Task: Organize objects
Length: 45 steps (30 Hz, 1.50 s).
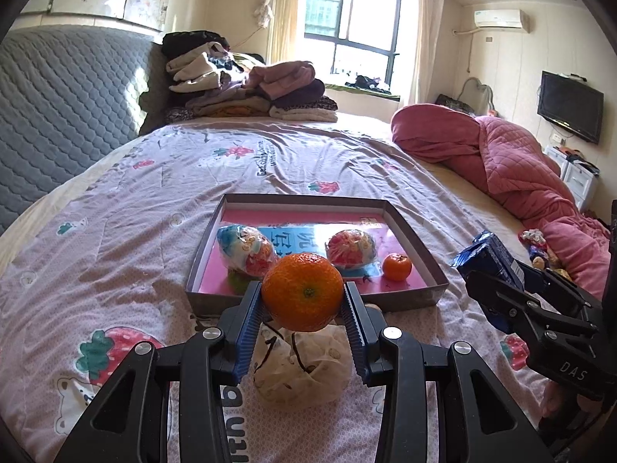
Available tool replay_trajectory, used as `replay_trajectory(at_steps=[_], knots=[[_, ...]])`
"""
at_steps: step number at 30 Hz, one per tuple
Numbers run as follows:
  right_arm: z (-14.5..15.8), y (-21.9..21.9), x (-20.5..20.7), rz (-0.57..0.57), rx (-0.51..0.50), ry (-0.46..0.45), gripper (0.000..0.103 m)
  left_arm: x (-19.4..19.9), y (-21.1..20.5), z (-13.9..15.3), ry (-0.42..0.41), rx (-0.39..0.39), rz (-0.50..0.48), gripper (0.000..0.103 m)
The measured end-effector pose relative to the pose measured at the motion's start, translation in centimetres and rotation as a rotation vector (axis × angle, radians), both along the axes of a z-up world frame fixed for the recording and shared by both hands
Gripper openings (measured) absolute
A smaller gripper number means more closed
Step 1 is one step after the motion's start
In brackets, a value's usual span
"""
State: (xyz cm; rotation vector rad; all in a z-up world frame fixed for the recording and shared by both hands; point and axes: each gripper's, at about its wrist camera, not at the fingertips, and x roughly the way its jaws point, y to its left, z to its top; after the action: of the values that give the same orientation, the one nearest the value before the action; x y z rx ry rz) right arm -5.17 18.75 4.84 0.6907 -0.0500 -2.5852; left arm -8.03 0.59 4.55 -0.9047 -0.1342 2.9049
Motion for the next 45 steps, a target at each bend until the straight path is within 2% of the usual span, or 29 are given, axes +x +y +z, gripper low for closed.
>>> replay_trajectory(at_steps=[15, 30, 36, 45], knots=[[2.3, -0.1, -2.6, -0.046, 0.010, 0.030, 0.058, -3.5, 0.0, 1.2, 0.006, 0.012, -0.028, 0.042], [5.4, 0.0, -5.0, -0.072, 0.036, 0.133, 0.058, -7.1, 0.3, 4.1, 0.055, -0.027, -0.034, 0.042], [5.6, -0.1, -5.9, -0.084, 0.040, 0.154, 0.058, -8.7, 0.7, 4.1, 0.067, -0.030, -0.036, 0.042], [5.1, -0.2, -7.5, -0.085, 0.043, 0.148, 0.058, -11.2, 0.8, 2.8, 0.025, -0.042, -0.038, 0.042]])
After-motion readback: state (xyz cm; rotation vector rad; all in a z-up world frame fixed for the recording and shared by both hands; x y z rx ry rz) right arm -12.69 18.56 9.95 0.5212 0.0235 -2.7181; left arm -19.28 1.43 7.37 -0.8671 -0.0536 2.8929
